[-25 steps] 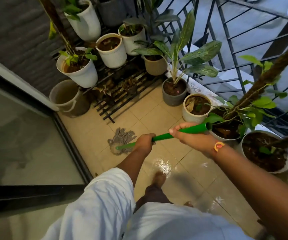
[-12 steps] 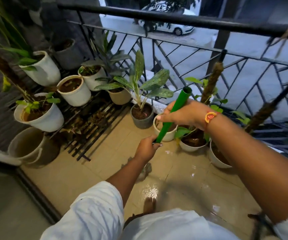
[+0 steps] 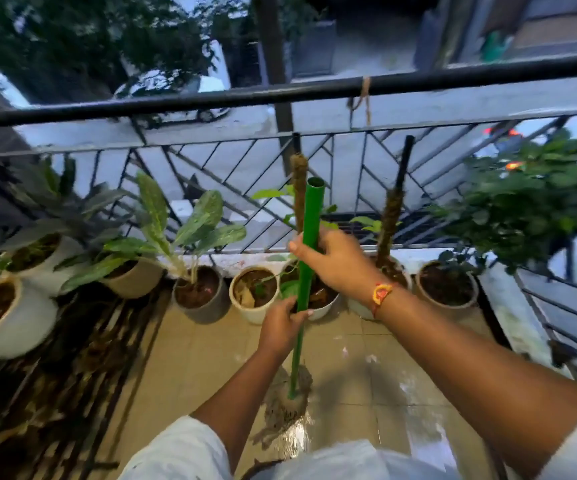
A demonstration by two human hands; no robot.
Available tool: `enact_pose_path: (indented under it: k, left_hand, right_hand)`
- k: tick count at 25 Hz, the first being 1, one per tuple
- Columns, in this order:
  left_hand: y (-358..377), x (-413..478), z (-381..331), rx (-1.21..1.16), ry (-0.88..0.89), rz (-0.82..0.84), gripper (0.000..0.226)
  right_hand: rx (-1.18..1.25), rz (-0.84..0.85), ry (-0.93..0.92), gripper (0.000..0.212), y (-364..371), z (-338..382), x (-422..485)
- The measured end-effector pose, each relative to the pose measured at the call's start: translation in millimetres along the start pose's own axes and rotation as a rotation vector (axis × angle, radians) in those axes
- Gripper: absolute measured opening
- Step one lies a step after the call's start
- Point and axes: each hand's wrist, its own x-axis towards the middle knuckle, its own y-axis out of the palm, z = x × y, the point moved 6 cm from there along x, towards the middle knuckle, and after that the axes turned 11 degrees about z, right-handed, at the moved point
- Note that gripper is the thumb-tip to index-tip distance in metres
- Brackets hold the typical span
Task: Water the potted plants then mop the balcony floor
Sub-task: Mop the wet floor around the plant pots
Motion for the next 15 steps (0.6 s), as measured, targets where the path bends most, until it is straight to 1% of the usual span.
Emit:
enact_pose_path:
  k: [3,4,6,7,10,12,15]
  left_hand:
    - [-3,7,8,0.071,0.106,0.057,0.019]
    - [-4,6,10,0.09,0.133,0.078,0.016]
    - [-7,4,15,0.099,0.153,0.117,0.011]
    - [-8,0,17,0.089,0.162,0.145,0.012]
    - [-3,-7,21,0.099,0.191,0.242,0.023]
    - [7,-10,11,0.145,0.226,0.297,0.021]
    - [35,-20,-13,0.195,0.3,0.391,0.023]
  right_hand:
    - [0.086,-0.123,0.05,0.058,21,-10,-6]
    - [0.129,-0.154,0.058,0.057,29,-12,-9]
    - [0.189,-0.211,0.086,0.047,48,-11,-17]
    - [0.206,-0.247,0.106,0.045,55,-10,-22]
    - [0.203,-0.35,0.171,0.055,64,-12,-43]
    - [0.195,-0.436,0.221,0.063,57,-16,-62]
    - [0.197,-0.585,0.26,0.061,36,-24,-102]
